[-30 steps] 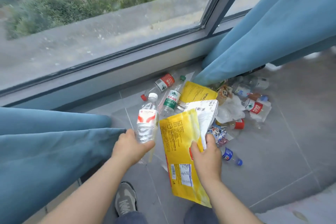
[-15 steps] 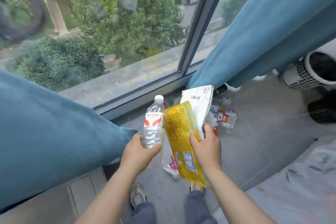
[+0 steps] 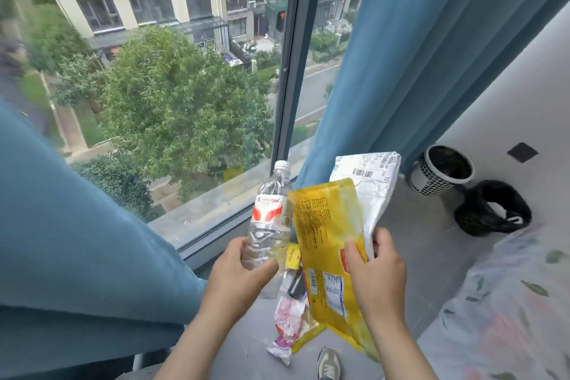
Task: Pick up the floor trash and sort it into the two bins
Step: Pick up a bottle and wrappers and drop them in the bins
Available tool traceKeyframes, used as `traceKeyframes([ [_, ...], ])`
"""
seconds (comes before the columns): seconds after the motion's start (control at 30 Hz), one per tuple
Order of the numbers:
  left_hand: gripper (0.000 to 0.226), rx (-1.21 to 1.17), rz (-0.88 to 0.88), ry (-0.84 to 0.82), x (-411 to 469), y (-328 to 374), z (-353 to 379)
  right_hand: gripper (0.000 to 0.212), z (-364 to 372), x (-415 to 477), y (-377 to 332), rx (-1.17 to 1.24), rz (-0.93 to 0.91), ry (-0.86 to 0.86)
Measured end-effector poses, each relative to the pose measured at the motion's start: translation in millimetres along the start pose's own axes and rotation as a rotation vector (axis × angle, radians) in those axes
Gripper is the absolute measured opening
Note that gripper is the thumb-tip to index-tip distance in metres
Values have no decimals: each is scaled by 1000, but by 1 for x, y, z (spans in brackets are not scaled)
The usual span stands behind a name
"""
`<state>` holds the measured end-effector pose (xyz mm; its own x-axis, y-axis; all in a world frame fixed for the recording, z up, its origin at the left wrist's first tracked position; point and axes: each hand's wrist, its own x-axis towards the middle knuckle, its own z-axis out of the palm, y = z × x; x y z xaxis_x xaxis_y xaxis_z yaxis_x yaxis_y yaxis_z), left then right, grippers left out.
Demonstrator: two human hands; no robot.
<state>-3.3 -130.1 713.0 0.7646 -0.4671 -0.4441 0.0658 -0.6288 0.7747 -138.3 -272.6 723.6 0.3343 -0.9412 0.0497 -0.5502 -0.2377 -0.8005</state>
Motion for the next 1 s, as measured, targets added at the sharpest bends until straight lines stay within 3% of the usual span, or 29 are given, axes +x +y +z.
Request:
traceKeyframes([
  [0.17,70,31,136,-58,-30,69,-8,14,-64,10,-38,82,-25,162],
  [0.33,76,21,273,-100,-61,128,11,16,-128,24,-52,141,-64,300],
  [0.47,56,72,360,-127,-82,172,42,12,-180,38,-46,196,-86,364],
  [0.57,57,93,412,-145,-100,202,77,14,-224,47,-31,219,-96,441],
  [0.7,24,87,491,-157,-127,239,126,13,-287,61,-9,219,-97,504],
  [0.77,25,66,516,-177,-138,253,149,13,-314,66,2,206,-88,528],
  [0.87,44,68,525,-226,-150,269,177,17,-348,69,16,223,-98,559],
  [1.0,43,82,568,-274,-159,287,208,23,-377,70,31,207,-92,615],
])
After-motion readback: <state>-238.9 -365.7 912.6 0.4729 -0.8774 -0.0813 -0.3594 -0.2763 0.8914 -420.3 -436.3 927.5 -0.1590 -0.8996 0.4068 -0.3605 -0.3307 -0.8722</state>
